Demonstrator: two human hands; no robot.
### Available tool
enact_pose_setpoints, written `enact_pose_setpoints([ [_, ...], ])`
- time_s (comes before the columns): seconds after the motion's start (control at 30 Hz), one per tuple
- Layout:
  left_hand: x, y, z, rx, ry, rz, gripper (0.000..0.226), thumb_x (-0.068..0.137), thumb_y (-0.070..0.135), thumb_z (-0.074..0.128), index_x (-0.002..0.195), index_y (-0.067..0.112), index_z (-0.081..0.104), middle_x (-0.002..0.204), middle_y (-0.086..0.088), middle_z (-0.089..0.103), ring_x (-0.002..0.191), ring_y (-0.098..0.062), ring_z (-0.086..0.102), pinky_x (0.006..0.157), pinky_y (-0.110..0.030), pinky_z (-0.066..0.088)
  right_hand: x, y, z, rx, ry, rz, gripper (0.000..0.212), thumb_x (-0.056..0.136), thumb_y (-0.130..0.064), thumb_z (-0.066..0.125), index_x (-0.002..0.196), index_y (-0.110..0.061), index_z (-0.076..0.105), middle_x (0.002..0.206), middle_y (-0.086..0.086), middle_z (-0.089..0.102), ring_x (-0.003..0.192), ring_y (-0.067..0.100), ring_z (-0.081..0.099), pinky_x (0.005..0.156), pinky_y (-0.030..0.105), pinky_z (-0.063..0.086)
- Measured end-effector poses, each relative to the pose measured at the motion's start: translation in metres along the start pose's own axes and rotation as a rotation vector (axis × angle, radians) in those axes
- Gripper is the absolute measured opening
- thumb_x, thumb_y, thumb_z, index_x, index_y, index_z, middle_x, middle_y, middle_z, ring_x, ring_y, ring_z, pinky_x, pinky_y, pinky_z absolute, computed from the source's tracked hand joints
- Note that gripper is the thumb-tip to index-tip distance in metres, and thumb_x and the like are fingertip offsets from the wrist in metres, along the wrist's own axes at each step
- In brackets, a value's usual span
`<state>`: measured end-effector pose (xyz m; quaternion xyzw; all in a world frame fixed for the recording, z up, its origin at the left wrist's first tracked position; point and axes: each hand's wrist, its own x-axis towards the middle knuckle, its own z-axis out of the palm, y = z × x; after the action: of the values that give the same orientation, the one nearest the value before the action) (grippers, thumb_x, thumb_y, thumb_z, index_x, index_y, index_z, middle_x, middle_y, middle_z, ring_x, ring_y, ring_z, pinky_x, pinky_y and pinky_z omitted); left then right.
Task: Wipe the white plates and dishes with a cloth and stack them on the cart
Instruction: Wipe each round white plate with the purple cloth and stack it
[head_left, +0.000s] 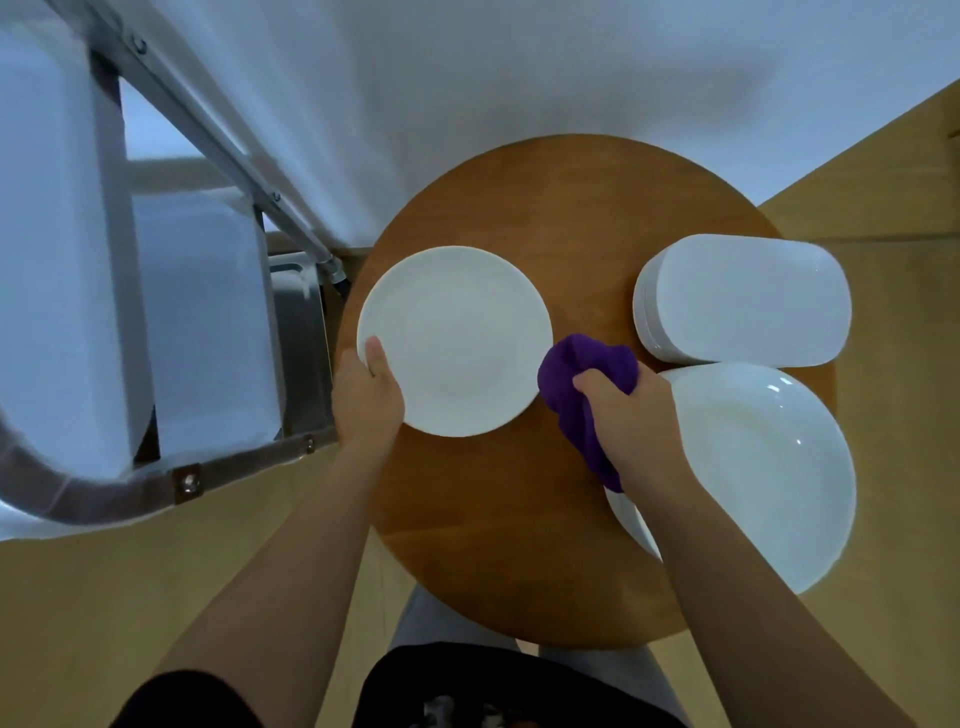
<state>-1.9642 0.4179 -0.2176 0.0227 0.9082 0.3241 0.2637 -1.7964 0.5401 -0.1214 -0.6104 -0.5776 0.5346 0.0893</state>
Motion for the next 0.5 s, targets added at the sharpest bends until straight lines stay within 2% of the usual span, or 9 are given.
enact_pose_setpoints([
  [0.1, -0.001, -0.003, 0.002, 0.026, -0.034, -0.049, 0.05, 0.099, 0.049, 0.028, 0.125, 0.01, 0.043, 0.122, -0.011, 0.056, 0.112, -0.028, 0.055, 0.09, -0.039, 0.046, -0.002, 0.0, -0.004, 0.139, 0.002, 0.037, 0.017, 0.088, -0.022, 0.06, 0.076, -0.028, 0.05, 0.073, -0.009, 0.057, 0.071, 0.011, 0.058, 0.06, 0.022, 0.048],
  [0.23, -0.03, -0.001, 0.003, -0.059, 0.004, -0.153, 0.044, 0.097, 0.046, 0.037, 0.121, 0.01, 0.043, 0.112, -0.005, 0.055, 0.1, -0.021, 0.053, 0.08, -0.034, 0.048, -0.007, -0.002, -0.017, 0.326, 0.007, 0.1, 0.014, 0.086, -0.021, 0.062, 0.082, -0.03, 0.052, 0.076, -0.01, 0.059, 0.074, 0.011, 0.06, 0.053, 0.017, 0.048],
  [0.33, -0.082, 0.005, 0.014, -0.051, -0.093, -0.214, 0.049, 0.092, 0.045, 0.05, 0.126, 0.011, 0.045, 0.109, -0.002, 0.058, 0.089, -0.015, 0.056, 0.066, -0.028, 0.048, -0.015, -0.002, -0.039, 0.43, 0.0, 0.117, 0.014, 0.084, -0.019, 0.063, 0.088, -0.029, 0.055, 0.079, -0.009, 0.063, 0.079, 0.013, 0.063, 0.056, 0.02, 0.052],
  [0.37, -0.102, 0.009, 0.018, -0.032, -0.121, -0.215, 0.051, 0.09, 0.044, 0.054, 0.127, 0.012, 0.042, 0.107, 0.0, 0.056, 0.085, -0.011, 0.055, 0.063, -0.027, 0.045, -0.017, -0.001, -0.049, 0.471, 0.003, 0.114, 0.014, 0.083, -0.018, 0.064, 0.089, -0.029, 0.057, 0.077, -0.009, 0.065, 0.08, 0.014, 0.064, 0.061, 0.024, 0.054],
  [0.43, -0.137, 0.019, 0.025, 0.021, -0.153, -0.185, 0.05, 0.088, 0.045, 0.057, 0.126, 0.017, 0.041, 0.102, 0.004, 0.054, 0.084, -0.009, 0.054, 0.067, -0.03, 0.047, -0.02, 0.006, -0.075, 0.542, 0.014, 0.099, 0.017, 0.08, -0.017, 0.066, 0.091, -0.029, 0.06, 0.074, -0.012, 0.068, 0.082, 0.015, 0.066, 0.067, 0.03, 0.055],
  [0.5, -0.166, 0.032, 0.035, 0.073, -0.248, -0.089, 0.039, 0.088, 0.051, 0.053, 0.111, 0.02, 0.05, 0.091, 0.01, 0.055, 0.08, -0.006, 0.054, 0.065, -0.027, 0.046, -0.021, 0.015, -0.105, 0.569, 0.031, 0.079, 0.024, 0.076, -0.02, 0.068, 0.095, -0.032, 0.059, 0.077, -0.014, 0.069, 0.085, 0.016, 0.066, 0.068, 0.032, 0.056],
])
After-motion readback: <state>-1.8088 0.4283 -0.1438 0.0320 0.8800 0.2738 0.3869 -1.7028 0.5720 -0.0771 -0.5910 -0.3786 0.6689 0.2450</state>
